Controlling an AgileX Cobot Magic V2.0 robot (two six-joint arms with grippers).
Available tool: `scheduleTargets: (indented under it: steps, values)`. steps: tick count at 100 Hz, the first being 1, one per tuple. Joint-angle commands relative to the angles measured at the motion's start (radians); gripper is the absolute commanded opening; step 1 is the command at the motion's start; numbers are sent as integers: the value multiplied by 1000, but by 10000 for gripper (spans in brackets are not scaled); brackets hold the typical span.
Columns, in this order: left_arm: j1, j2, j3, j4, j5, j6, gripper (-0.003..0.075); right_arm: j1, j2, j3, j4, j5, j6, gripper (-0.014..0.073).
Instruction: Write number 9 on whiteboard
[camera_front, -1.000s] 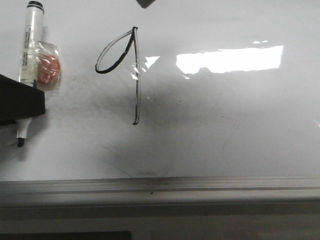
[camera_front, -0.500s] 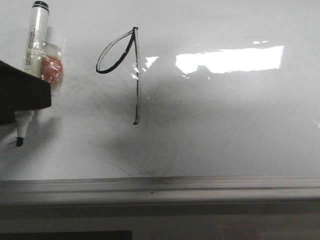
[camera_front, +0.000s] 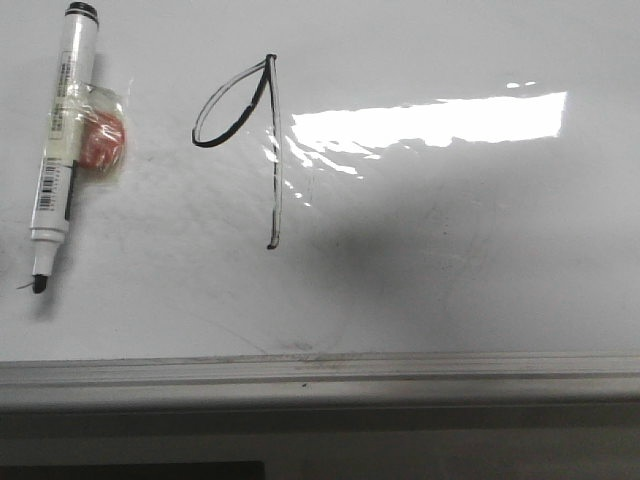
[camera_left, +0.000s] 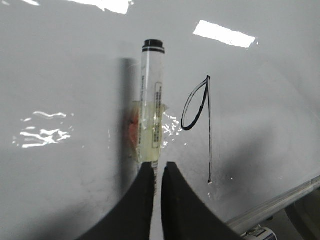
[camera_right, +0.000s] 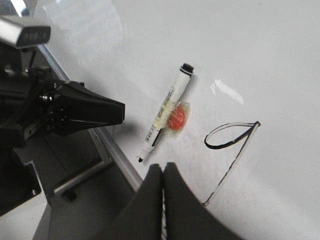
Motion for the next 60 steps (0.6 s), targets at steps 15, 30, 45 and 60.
scheduleTargets:
  steps: [15, 30, 45, 60]
  values:
    - [1, -98, 55, 12, -29, 5, -20, 1, -289, 315, -29, -422, -9, -69]
    - [1, -108, 67, 12, 14, 5, -20, 1, -448, 510, -34, -457, -12, -69]
    - [1, -108, 67, 11, 51, 5, -20, 1, -566, 634, -34, -462, -12, -69]
    - [1, -108, 67, 11, 62, 5, -20, 1, -621, 681, -34, -466, -12, -69]
